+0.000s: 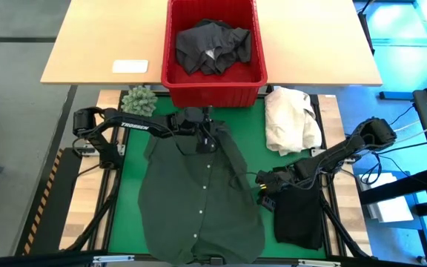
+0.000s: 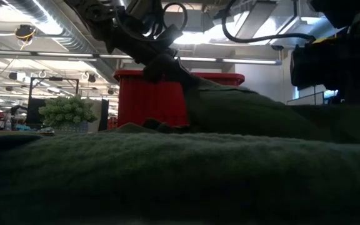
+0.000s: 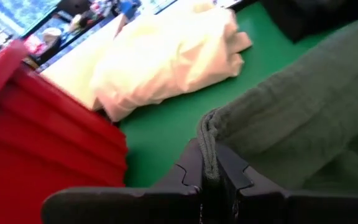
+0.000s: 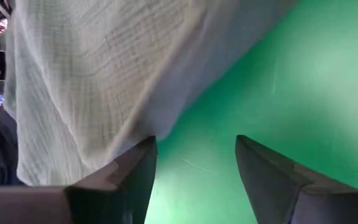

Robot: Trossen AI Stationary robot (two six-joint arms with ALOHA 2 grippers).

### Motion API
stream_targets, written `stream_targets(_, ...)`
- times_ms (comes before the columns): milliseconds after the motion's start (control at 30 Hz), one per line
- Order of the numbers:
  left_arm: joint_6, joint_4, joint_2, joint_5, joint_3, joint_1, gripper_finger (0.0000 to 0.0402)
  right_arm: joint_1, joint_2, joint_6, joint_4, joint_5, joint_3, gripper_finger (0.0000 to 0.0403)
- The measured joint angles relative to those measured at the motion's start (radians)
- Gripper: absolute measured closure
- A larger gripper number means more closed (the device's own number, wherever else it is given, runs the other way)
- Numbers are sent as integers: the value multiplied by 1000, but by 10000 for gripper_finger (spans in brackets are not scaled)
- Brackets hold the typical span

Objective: Fold laundry
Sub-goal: Fold the green polo shirt

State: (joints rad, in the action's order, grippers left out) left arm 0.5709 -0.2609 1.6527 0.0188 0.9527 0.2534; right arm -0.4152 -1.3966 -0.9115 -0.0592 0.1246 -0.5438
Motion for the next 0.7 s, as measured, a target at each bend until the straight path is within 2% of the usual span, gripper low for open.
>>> stream_targets(367, -13, 0, 0, -10, 31, 33, 399, -6, -45, -36, 28, 78, 0, 182)
stream_targets(700, -18, 67, 0, -10, 32, 62, 399, -81, -44, -55, 242, 156, 0, 182)
